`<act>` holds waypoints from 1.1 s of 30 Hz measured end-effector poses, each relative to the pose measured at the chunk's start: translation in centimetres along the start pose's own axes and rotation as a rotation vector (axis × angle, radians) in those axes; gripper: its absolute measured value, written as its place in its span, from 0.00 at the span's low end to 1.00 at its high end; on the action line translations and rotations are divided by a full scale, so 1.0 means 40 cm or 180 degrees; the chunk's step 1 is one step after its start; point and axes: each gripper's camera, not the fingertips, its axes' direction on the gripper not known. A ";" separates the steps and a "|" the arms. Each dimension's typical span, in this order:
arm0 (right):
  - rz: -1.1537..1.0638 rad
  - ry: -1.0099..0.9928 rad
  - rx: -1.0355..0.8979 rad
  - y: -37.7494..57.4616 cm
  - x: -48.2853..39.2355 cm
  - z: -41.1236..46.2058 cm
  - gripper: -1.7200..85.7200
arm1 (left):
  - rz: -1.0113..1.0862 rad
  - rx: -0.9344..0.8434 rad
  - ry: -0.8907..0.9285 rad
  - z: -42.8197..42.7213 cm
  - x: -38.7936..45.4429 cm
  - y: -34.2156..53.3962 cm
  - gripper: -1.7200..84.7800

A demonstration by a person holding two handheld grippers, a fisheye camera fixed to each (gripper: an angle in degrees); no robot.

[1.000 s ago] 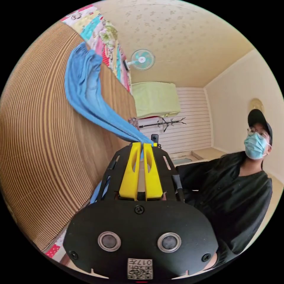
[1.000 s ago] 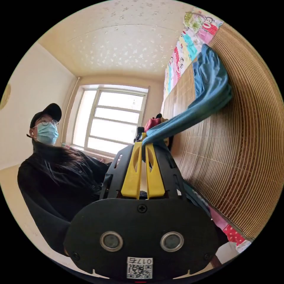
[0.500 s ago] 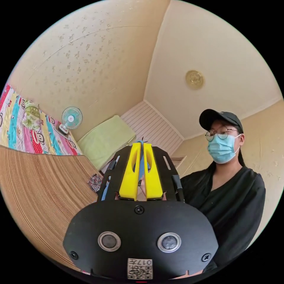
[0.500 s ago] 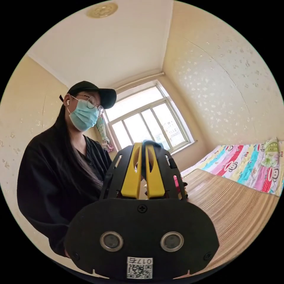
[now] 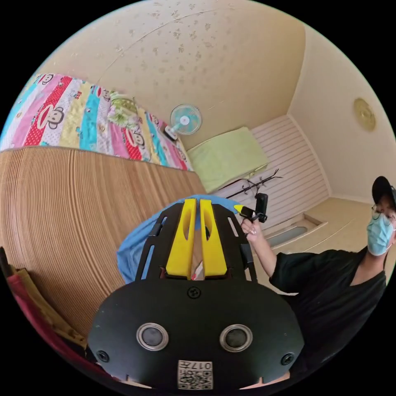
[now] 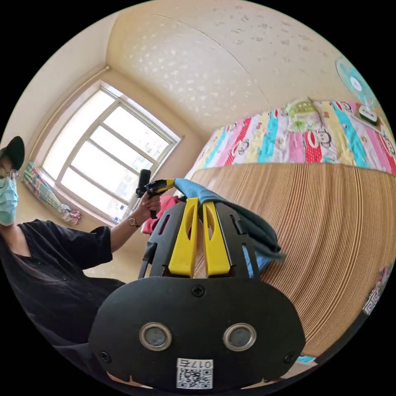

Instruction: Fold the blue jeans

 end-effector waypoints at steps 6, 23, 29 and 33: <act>0.1185 0.0021 -0.0794 0.340 0.239 0.323 0.06 | -0.0962 -0.0852 -0.0187 0.210 -0.216 0.354 0.04; 0.2277 -0.0327 -0.0803 0.263 0.593 0.581 0.17 | -0.1509 -0.1714 -0.0253 0.470 -0.440 0.380 0.14; 0.2497 -0.1269 -0.0654 0.386 0.567 0.580 0.11 | -0.1615 -0.1827 -0.0252 0.484 -0.380 0.470 0.12; 0.2245 -0.1759 -0.0559 0.415 0.460 0.508 0.09 | -0.1672 -0.1870 0.0614 0.422 -0.335 0.550 0.11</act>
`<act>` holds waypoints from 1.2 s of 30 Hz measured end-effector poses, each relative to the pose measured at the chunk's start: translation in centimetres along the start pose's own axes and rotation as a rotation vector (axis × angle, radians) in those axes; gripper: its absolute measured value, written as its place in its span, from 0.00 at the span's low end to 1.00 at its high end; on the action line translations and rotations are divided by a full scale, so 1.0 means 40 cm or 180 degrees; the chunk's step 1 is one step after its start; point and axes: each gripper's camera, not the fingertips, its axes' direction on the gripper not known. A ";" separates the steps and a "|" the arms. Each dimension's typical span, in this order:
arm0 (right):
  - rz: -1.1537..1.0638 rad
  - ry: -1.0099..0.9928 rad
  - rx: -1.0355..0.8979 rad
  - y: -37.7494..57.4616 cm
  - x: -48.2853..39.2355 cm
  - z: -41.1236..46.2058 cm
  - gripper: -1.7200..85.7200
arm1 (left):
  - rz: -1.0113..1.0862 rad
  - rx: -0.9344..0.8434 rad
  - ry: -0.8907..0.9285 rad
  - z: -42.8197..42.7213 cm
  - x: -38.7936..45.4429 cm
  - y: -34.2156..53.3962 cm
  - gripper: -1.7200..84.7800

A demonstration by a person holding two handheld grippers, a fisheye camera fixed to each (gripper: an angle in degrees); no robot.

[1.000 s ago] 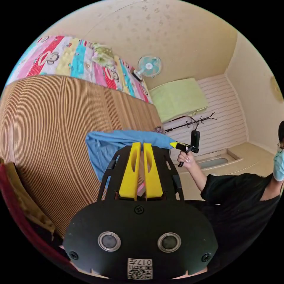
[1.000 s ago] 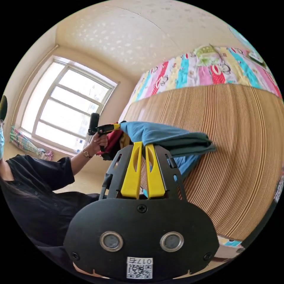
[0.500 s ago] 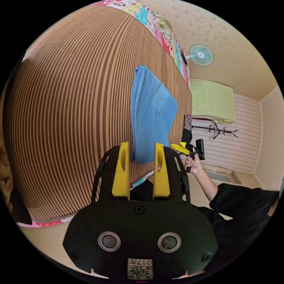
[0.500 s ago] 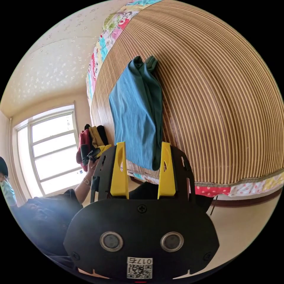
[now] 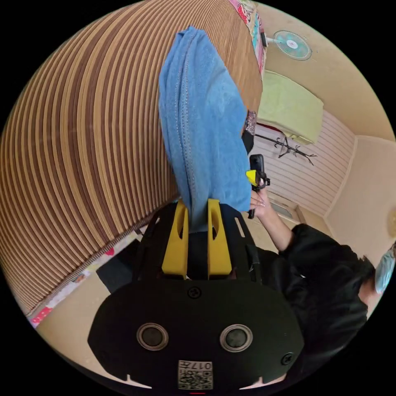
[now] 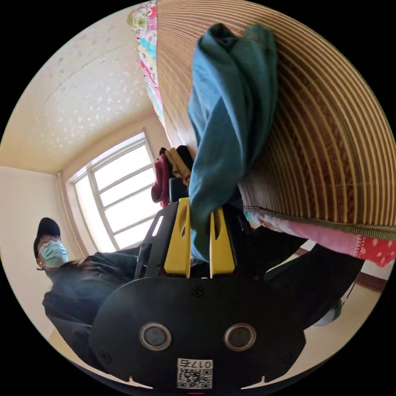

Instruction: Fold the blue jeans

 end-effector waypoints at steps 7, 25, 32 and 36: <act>-0.0967 0.0157 -0.0735 0.069 -0.352 0.133 0.08 | 0.0535 0.0566 0.1085 -0.151 0.112 0.308 0.10; -0.3811 0.0119 -0.2069 0.052 -1.062 1.376 0.08 | 0.0911 0.3882 -0.2142 -0.815 0.480 1.172 0.11; -0.2443 0.0989 -0.2578 0.036 -0.611 1.534 0.06 | -0.1241 0.3952 -0.1398 -0.605 -0.115 1.085 0.10; -0.2447 0.1313 -0.2619 0.136 -0.524 1.342 0.03 | -0.1516 0.3603 -0.1159 -0.354 -0.243 1.030 0.09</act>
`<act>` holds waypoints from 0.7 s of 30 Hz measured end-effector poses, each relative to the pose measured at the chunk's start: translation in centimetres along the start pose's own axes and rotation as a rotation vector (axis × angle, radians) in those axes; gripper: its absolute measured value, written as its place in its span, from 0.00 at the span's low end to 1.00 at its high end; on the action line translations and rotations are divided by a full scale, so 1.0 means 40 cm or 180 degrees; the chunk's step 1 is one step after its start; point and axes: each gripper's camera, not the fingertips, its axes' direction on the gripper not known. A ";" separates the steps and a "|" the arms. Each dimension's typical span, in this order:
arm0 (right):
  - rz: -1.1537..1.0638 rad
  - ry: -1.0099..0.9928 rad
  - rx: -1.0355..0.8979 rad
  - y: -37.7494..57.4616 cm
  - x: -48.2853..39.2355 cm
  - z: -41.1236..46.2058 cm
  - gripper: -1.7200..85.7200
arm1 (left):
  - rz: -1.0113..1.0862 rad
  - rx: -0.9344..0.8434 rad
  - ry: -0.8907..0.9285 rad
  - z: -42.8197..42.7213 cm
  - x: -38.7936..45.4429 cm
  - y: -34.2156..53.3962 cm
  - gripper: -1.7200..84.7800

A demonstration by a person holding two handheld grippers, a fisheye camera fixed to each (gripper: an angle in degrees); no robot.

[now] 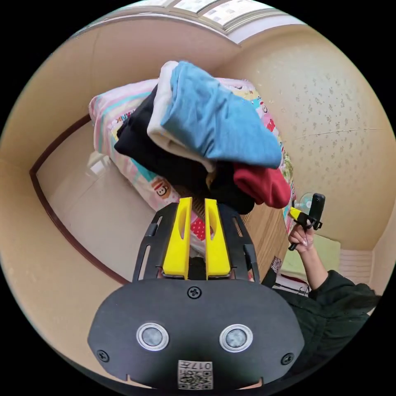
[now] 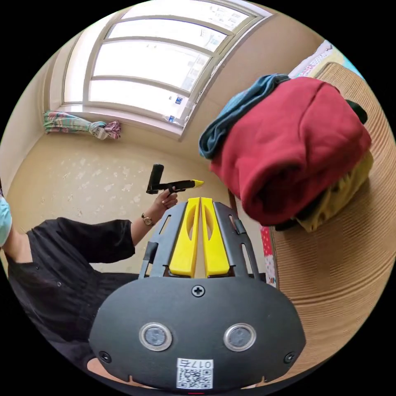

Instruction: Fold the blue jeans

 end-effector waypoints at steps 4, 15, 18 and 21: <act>0.0608 0.1015 -0.0158 0.287 -0.023 -0.123 0.03 | 0.0147 -0.0185 -0.0264 0.140 0.067 0.171 0.08; 0.1128 0.4211 0.3012 0.784 -0.740 -0.646 0.03 | 0.3038 0.0002 0.0570 0.448 0.883 0.310 0.01; 0.1114 0.4721 0.4084 0.991 -0.936 -0.641 0.02 | 0.3472 -0.0163 0.1419 0.528 1.072 0.379 0.01; 0.1293 0.5930 0.4397 1.171 -1.037 -0.576 0.02 | 0.3537 -0.0598 0.2159 0.649 1.218 0.454 0.01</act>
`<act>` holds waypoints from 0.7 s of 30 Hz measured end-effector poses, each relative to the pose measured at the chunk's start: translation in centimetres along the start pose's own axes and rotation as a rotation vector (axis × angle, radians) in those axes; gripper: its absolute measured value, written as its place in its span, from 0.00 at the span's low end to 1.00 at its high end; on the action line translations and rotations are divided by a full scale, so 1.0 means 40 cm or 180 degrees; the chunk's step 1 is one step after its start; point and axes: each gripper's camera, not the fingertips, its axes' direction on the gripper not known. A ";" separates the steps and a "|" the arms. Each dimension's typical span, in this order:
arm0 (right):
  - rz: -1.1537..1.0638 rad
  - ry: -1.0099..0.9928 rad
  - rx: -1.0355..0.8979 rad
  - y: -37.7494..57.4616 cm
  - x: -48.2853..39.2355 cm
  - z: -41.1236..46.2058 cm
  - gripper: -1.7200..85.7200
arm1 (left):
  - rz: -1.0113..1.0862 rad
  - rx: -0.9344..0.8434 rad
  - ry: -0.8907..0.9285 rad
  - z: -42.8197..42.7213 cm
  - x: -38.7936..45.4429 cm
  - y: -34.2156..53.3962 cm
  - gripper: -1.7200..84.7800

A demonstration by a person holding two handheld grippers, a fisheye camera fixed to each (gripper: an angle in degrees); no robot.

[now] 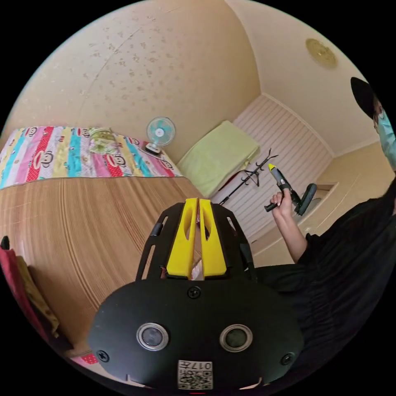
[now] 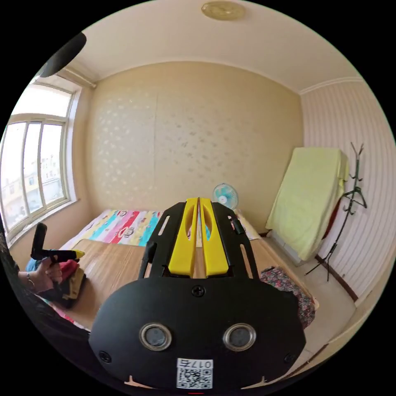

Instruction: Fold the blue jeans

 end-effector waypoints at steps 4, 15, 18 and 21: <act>0.0048 0.0512 -0.0691 0.086 0.226 -0.019 0.02 | 0.0010 -0.0290 0.0404 0.265 0.046 -0.022 0.01; 0.1547 -0.0292 -0.3448 0.460 0.661 0.488 0.03 | -0.0727 -0.0397 0.0503 0.622 -0.006 -0.002 0.01; 0.1412 -0.0313 -0.3676 0.498 0.703 0.649 0.04 | -0.0883 -0.0371 0.0259 0.646 -0.035 -0.005 0.01; 0.1565 -0.0251 -0.3939 0.552 0.769 0.816 0.06 | -0.1187 -0.0276 0.0236 0.670 -0.089 0.013 0.01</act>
